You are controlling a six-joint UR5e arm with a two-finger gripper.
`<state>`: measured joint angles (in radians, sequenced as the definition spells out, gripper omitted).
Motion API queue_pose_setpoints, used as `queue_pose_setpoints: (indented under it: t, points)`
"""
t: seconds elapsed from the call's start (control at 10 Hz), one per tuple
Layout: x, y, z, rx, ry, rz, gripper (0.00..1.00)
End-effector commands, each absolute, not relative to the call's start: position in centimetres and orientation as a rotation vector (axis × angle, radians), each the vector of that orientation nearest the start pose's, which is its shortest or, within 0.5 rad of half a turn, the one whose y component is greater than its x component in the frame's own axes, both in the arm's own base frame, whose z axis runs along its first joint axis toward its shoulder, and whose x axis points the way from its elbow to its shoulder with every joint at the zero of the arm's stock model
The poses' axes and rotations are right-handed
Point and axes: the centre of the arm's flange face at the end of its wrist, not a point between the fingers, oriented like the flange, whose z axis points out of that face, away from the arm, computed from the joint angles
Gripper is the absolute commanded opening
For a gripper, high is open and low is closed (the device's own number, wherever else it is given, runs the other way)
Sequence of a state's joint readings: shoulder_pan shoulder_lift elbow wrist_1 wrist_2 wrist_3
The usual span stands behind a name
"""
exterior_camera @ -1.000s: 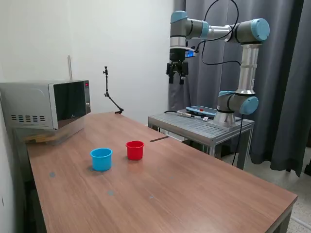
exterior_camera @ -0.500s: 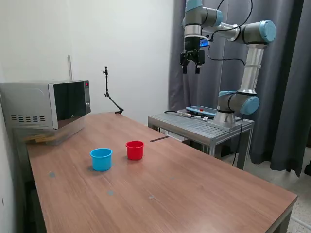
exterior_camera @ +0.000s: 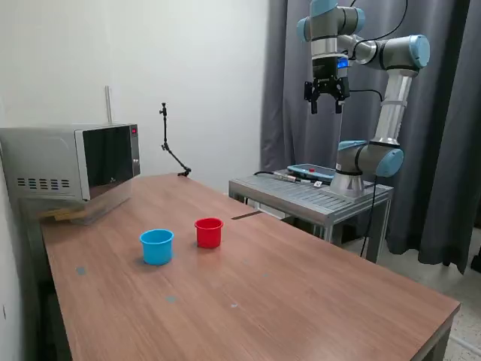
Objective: Place red objects in the red bin, and blue objects in the blue bin.
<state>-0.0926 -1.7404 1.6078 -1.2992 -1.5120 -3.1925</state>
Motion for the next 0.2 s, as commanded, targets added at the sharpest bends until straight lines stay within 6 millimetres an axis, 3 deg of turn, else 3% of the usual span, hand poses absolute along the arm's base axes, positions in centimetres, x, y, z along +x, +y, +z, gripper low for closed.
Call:
queue_pose_setpoints:
  t: [0.0,0.1]
  points:
    - [-40.51,-10.49,51.66,-2.109,2.197,-0.284,1.00]
    - [-39.90,-10.54,51.27,-2.078,2.172,-0.340,1.00]
